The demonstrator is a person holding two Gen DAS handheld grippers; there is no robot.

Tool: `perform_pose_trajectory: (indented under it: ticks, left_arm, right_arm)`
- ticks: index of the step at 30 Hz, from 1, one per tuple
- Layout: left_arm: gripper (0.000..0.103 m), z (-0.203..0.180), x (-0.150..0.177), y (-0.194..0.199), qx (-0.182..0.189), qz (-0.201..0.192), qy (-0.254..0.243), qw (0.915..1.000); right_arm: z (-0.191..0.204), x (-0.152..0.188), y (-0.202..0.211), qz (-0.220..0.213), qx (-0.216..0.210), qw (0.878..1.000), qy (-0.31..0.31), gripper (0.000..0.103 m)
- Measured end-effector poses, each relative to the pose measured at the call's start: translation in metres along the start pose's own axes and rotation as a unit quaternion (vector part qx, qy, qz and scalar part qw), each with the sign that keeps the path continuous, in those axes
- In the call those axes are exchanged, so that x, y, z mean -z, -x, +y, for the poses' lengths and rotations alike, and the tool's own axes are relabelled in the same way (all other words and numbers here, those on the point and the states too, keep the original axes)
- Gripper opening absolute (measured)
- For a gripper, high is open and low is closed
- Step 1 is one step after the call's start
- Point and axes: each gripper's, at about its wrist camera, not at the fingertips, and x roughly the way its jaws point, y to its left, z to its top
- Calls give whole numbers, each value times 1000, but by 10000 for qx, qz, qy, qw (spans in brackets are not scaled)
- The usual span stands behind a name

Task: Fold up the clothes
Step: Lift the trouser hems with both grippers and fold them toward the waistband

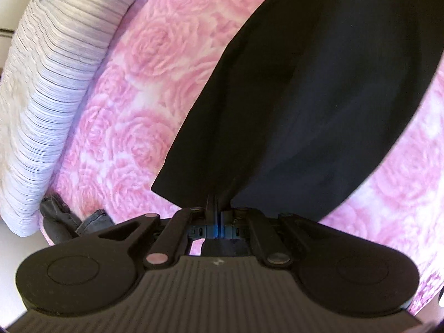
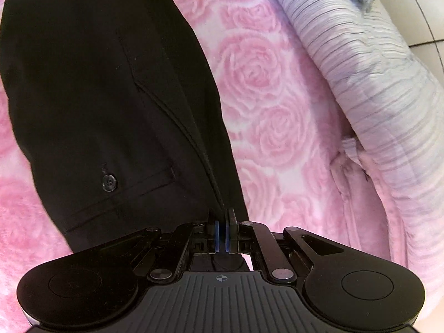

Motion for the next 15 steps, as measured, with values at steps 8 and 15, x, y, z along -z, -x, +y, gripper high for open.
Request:
perform_pose_trajectory:
  ticks: [8,15]
  left_arm:
    - [2,8,-37,-53,-88,258,137,9995]
    - [9,0,-53,-104,-552,600,105,9966]
  right_arm:
    - [-22,-15,-51,-2,-288,9988,-398,2]
    - [-40,-18,-81,-105,-403,9932,-1085,7]
